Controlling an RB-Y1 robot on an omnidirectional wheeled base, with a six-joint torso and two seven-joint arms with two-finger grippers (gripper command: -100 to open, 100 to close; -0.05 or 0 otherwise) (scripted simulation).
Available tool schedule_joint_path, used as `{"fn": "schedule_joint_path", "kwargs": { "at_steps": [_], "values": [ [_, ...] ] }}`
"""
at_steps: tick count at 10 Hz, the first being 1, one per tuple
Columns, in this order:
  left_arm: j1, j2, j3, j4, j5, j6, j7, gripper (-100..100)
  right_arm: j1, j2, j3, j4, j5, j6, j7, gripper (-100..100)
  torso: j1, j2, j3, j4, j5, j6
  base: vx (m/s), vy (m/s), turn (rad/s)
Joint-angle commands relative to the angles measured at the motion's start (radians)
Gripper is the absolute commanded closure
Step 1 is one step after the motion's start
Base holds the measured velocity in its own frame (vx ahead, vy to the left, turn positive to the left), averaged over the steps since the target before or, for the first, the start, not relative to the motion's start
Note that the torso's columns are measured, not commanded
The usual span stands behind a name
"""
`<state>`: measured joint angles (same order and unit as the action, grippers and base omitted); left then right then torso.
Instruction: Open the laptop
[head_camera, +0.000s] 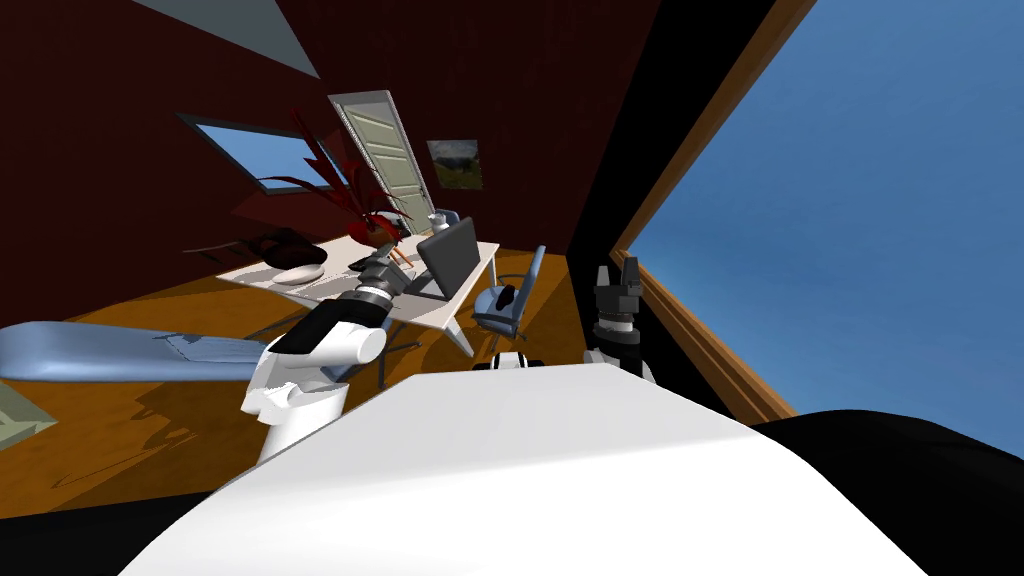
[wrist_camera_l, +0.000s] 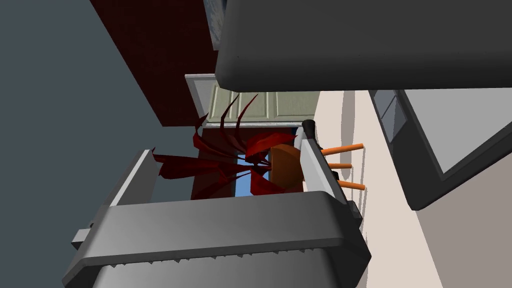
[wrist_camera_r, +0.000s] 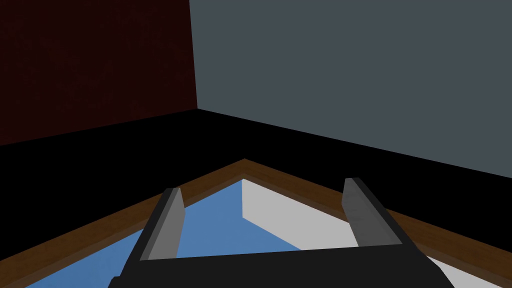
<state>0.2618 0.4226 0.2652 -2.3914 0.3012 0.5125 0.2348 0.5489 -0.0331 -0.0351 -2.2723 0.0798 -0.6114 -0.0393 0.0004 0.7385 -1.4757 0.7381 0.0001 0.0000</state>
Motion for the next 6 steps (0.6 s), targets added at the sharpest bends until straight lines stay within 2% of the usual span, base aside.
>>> {"fn": "schedule_joint_path", "kwargs": {
  "at_steps": [1,6],
  "values": [
    [-0.020,0.029,0.021,-0.002,0.024,0.071,0.022,-100,0.000,0.000,0.000,0.000,0.000,0.000,0.000,0,0.000,-0.001,0.000,0.000,0.000,0.000,0.047,-0.083,0.009],
    [-0.054,0.081,0.059,-0.010,0.067,0.196,0.061,-100,0.000,0.000,0.000,0.000,0.000,0.000,0.000,0,0.001,0.001,0.000,0.000,0.000,0.000,0.037,-0.079,0.009]
  ]
}}
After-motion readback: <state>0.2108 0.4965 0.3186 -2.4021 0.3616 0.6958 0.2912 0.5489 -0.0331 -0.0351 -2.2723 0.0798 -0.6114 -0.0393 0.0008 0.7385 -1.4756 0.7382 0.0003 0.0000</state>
